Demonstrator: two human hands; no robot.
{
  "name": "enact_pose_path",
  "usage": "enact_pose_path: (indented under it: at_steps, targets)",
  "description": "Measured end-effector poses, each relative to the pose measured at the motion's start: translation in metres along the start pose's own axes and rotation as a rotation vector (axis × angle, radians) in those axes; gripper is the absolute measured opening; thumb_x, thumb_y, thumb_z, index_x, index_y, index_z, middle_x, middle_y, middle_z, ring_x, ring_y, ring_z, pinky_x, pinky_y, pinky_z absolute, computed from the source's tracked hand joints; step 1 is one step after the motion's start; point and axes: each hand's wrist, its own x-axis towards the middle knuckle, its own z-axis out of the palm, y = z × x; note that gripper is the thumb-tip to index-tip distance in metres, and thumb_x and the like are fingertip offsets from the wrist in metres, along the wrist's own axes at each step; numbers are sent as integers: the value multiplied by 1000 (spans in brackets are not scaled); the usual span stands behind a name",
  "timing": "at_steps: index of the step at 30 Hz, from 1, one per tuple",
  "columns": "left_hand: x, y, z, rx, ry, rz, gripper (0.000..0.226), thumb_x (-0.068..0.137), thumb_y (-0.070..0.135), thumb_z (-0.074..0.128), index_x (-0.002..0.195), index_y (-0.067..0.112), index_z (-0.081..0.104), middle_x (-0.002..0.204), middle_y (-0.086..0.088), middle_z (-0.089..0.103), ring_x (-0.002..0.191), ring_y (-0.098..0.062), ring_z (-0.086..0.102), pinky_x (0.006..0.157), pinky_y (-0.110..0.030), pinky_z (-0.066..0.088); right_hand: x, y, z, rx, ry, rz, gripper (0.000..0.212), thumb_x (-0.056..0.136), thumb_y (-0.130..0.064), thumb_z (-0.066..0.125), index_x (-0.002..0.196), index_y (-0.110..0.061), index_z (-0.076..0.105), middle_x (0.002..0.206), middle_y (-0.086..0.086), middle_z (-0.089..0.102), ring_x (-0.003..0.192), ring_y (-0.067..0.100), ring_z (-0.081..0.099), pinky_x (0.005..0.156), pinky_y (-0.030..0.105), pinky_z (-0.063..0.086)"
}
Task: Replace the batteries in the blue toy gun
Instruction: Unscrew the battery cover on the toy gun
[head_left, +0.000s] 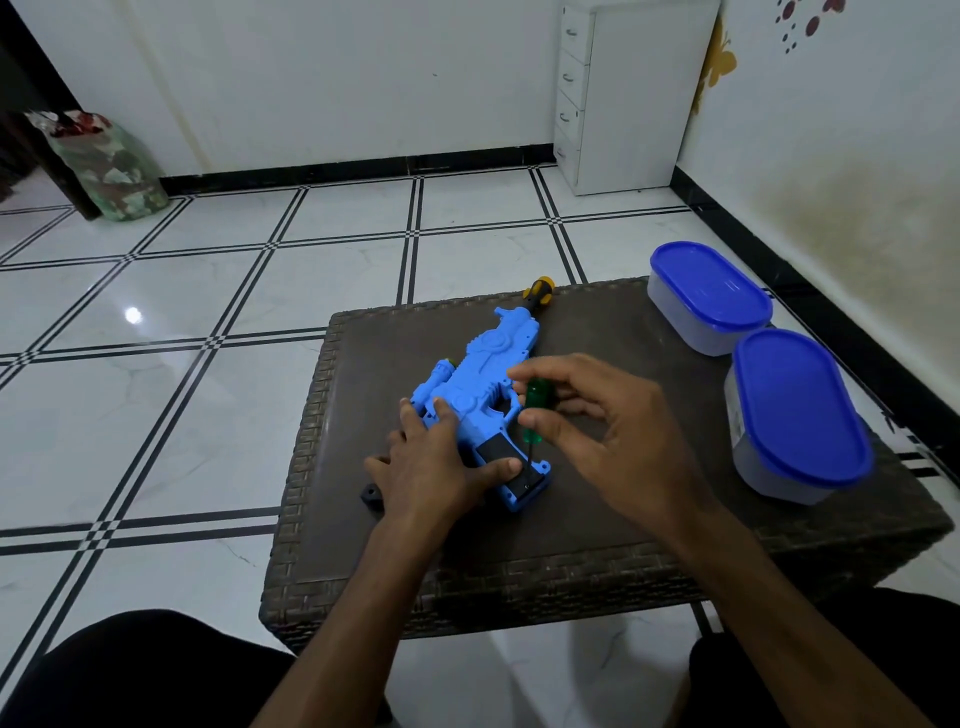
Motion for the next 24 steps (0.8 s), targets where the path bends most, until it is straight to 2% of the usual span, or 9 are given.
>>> enact_pose_path:
  at_steps: [3, 15, 24]
  targets:
    - [0, -1, 0, -10, 2, 3, 109, 70, 77, 59, 154, 27, 10, 162, -12, -8, 144, -35, 17, 109, -58, 17, -1, 0, 0, 18, 13, 40, 37, 85, -2, 74, 120, -13, 68, 113, -4, 72, 103, 2, 68, 86, 18, 55]
    - [1, 0, 0, -8, 6, -6, 109, 69, 78, 60, 153, 27, 12, 162, -11, -7, 144, -34, 16, 109, -56, 18, -4, -1, -6, 79, 67, 55, 33, 85, 3, 72, 116, -8, 69, 109, 1, 72, 103, 8, 70, 86, 23, 57]
    - [1, -1, 1, -15, 9, -2, 110, 70, 77, 60, 154, 27, 10, 162, -12, -8, 144, -35, 17, 109, -56, 18, -6, 1, -2, 51, 39, 54, 32, 85, 2, 72, 116, -9, 69, 111, 0, 72, 103, 9, 70, 86, 25, 58]
